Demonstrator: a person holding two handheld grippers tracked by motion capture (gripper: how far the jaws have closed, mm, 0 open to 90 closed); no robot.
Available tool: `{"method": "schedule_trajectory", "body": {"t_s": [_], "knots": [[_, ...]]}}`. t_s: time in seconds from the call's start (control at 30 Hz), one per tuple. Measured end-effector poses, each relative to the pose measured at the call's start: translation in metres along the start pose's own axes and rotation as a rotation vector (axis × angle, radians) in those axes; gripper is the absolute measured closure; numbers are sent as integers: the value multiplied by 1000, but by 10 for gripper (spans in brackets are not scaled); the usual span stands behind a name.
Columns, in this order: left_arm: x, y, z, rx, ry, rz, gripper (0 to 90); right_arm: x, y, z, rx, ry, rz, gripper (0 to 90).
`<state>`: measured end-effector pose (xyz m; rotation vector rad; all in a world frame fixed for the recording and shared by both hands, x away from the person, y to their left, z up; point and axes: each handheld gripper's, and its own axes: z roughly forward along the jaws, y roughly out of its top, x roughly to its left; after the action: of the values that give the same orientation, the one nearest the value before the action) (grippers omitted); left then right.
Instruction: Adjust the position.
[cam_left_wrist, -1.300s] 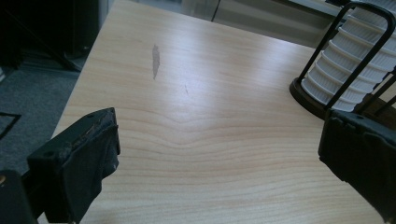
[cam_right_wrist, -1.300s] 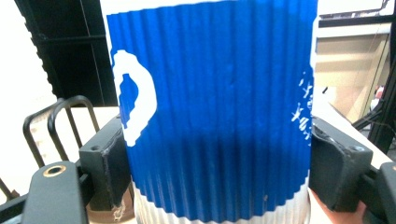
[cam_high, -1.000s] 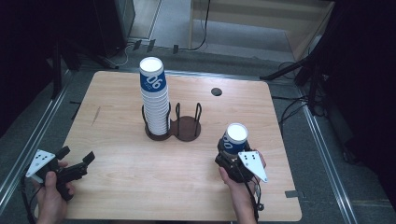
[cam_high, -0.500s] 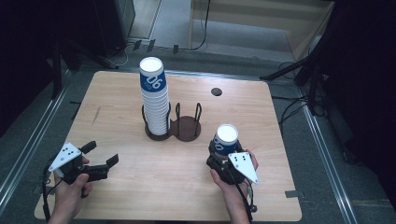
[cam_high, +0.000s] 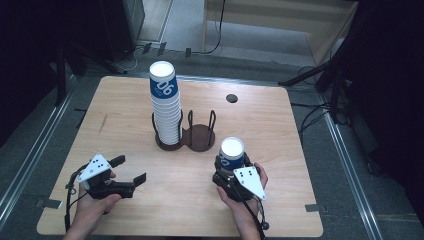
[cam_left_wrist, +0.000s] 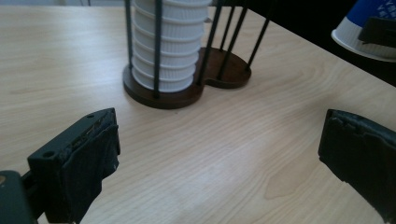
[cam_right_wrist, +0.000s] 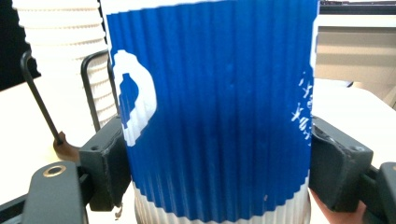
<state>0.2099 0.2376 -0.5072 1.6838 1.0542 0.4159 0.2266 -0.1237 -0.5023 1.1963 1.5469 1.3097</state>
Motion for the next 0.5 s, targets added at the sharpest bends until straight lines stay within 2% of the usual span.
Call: {"method": "schedule_trajectory", "body": {"t_s": [0.13, 0.5], "knots": [[-8, 2, 5, -1, -35, 11, 5, 6, -4, 1, 6, 6, -30, 192], [-15, 3, 10, 10, -67, 27, 5, 27, -15, 5, 27, 34, -110, 192]]}}
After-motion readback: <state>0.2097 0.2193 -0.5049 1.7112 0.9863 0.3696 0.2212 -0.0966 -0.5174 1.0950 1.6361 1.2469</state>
